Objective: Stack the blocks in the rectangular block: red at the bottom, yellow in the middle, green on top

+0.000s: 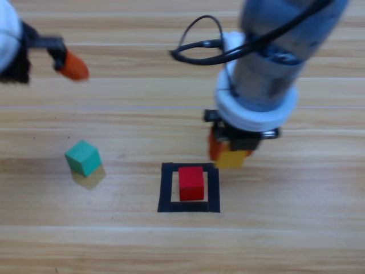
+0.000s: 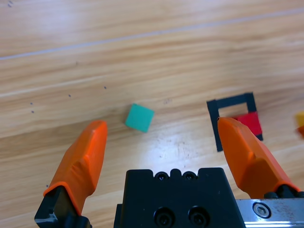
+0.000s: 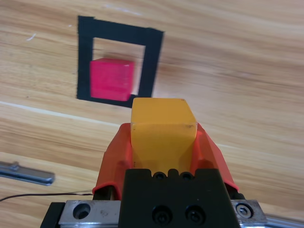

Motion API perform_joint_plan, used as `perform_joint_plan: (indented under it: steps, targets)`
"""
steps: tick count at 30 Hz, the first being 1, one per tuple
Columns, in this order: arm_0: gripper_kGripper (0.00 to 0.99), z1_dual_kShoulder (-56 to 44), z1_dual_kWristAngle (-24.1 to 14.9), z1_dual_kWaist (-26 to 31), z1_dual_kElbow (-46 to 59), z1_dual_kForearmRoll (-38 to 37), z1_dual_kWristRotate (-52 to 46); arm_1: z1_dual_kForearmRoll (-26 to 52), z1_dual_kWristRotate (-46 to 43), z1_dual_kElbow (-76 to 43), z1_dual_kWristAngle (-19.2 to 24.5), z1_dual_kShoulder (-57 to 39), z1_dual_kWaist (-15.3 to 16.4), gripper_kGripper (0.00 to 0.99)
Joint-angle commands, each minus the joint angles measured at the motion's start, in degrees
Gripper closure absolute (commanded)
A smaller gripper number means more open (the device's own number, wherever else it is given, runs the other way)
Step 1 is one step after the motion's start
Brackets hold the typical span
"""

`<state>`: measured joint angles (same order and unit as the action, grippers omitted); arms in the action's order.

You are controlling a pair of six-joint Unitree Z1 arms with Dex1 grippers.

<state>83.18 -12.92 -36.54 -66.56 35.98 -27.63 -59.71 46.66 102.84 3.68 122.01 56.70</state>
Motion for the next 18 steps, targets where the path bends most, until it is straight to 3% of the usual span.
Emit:
perform_joint_plan:
  steps: [1, 5, 18]
  targets:
    - [0.000, 3.9, 0.4, 5.1, -3.6, 5.1, -2.9, -6.9, 1.6, 12.2, -1.2, 12.5, 4.1, 0.760]
    - [0.000, 9.9, 0.0, 5.3, -10.3, 11.7, -6.8, -9.5, 2.7, 19.1, -1.8, 16.9, 4.1, 0.760]
    - [0.000, 11.4, 0.7, 5.3, -9.6, 11.6, -8.0, -10.7, 3.6, 23.3, -1.7, 21.2, 4.1, 0.758]
